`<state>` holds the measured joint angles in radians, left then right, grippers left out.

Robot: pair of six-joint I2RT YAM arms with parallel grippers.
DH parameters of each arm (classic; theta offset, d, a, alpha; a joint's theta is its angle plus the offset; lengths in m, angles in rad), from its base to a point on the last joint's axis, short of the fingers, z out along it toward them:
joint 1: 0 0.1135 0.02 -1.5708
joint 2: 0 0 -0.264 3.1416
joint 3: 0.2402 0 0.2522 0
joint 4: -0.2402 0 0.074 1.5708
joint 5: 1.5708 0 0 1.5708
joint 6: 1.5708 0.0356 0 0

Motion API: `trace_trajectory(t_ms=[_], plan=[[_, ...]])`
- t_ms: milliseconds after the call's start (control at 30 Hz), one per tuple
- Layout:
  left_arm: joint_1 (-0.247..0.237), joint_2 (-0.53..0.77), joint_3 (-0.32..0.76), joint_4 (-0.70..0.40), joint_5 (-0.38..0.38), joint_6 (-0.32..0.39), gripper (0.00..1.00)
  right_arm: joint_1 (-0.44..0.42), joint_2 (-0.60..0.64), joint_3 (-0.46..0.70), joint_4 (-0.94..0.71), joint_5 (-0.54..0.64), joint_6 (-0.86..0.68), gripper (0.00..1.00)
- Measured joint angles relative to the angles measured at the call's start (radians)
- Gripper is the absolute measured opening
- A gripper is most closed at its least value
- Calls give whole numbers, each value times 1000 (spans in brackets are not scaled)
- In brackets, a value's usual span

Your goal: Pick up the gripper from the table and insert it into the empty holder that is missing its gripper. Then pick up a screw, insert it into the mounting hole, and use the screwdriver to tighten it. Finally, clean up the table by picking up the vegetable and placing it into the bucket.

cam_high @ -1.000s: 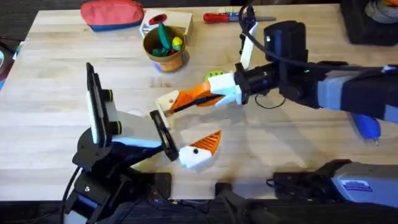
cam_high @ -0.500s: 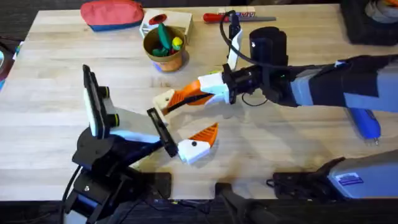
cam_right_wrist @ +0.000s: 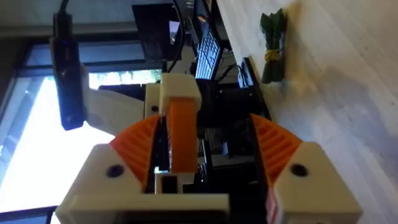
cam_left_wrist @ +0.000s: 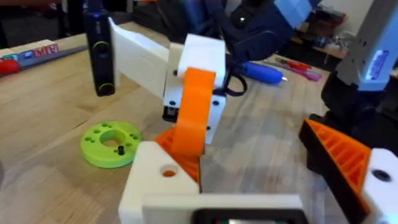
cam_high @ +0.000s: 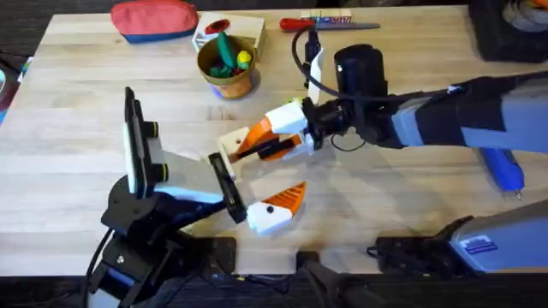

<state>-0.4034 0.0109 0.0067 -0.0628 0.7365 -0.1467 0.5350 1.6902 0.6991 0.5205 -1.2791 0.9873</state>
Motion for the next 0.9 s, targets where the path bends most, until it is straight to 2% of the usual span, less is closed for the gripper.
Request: trace_trajectory(t_ms=[67, 100, 300, 467, 600, 700, 800, 900], plan=[[0, 0, 0, 0, 6, 5, 986, -5, 7, 0, -2, -22, -15, 951], [0, 0, 0, 0, 9, 8, 986, -11, 7, 0, -2, -31, -21, 980], [0, 0, 0, -1, 16, 12, 987, -47, 7, -1, 5, -54, -39, 991], [0, 0, 0, -1, 23, 13, 987, -79, 7, -1, 97, -52, -53, 992], [0, 0, 0, -1, 25, 13, 987, -164, 7, 20, 120, -21, -73, 992], [0, 0, 0, -1, 27, 13, 987, -240, 7, 77, 112, 37, -123, 992], [0, 0, 0, -1, 27, 13, 986, -302, 7, 155, 38, 116, -192, 993], [0, 0, 0, -1, 27, 13, 987, -337, 7, 235, -134, 205, -301, 993]])
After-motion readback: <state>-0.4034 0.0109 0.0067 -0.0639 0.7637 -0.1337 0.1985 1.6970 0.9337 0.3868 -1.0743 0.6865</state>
